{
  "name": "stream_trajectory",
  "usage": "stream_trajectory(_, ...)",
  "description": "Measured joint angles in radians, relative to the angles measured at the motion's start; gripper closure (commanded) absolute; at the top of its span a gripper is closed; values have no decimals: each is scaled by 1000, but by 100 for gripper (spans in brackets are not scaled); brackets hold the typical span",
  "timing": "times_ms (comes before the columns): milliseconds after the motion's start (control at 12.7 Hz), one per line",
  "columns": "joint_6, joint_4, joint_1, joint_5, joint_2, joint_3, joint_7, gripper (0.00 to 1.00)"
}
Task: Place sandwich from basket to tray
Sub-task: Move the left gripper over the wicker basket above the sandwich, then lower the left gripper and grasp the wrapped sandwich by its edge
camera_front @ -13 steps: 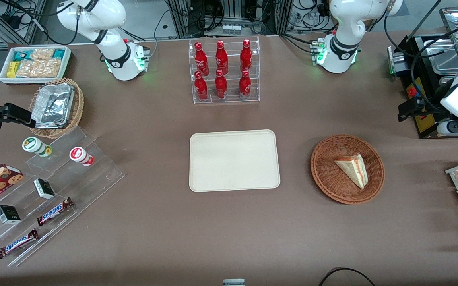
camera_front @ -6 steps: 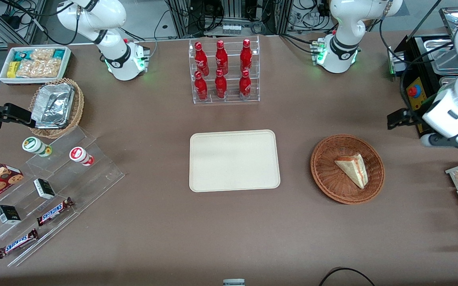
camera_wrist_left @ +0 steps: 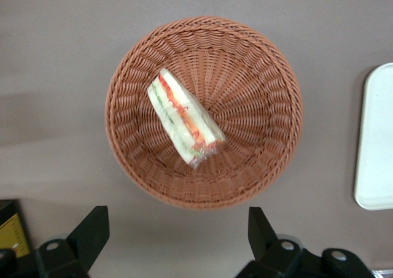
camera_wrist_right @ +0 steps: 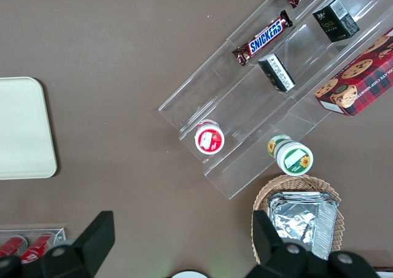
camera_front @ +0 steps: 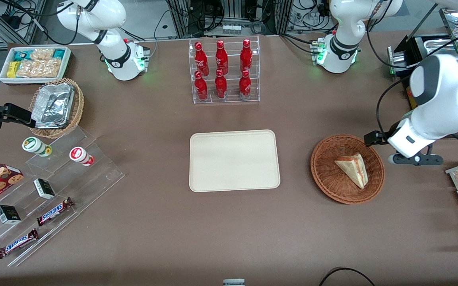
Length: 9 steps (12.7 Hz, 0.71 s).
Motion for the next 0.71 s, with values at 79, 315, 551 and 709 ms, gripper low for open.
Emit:
stream_trajectory(79,53,-35,0,0,0,0,0,0)
stream_trajectory(315,206,-130,0,0,3,1,-22,0)
stream_trajectory(551,270,-169,0,0,13,2,-208,0)
stream_trajectory(709,279,-169,-4,0,18,0,-388,0)
